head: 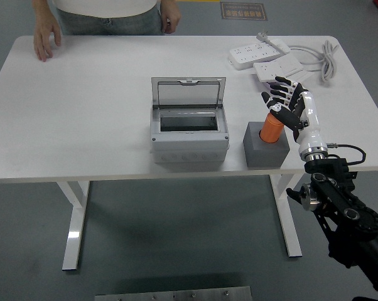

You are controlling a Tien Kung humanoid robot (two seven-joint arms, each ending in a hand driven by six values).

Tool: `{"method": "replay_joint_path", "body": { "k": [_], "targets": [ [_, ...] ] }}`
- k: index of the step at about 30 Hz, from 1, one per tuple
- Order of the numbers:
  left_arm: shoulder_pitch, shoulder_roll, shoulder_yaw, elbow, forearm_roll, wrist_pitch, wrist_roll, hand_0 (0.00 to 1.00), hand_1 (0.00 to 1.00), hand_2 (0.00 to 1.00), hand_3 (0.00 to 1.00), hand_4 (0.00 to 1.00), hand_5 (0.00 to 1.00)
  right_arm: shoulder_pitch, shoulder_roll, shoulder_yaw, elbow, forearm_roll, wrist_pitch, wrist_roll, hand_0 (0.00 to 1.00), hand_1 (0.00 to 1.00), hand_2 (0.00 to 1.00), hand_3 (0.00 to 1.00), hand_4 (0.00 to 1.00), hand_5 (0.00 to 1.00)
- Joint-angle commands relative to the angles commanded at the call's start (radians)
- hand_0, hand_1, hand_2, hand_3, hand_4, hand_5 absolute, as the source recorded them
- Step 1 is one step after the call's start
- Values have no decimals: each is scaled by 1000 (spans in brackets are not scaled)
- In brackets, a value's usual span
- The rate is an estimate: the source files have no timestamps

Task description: Fetch the battery,place it into the box,close the lid of the box

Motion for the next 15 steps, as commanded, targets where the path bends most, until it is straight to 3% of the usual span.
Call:
{"method": "replay_joint_path", "body": {
  "k": [15],
  "targets": [
    [-8,-4,-8,0,19,-3,0,816,901,861,946,824,465,-16,-9,-18,-3,10,-1,3,660,662,638,690,858,211]
  ]
}}
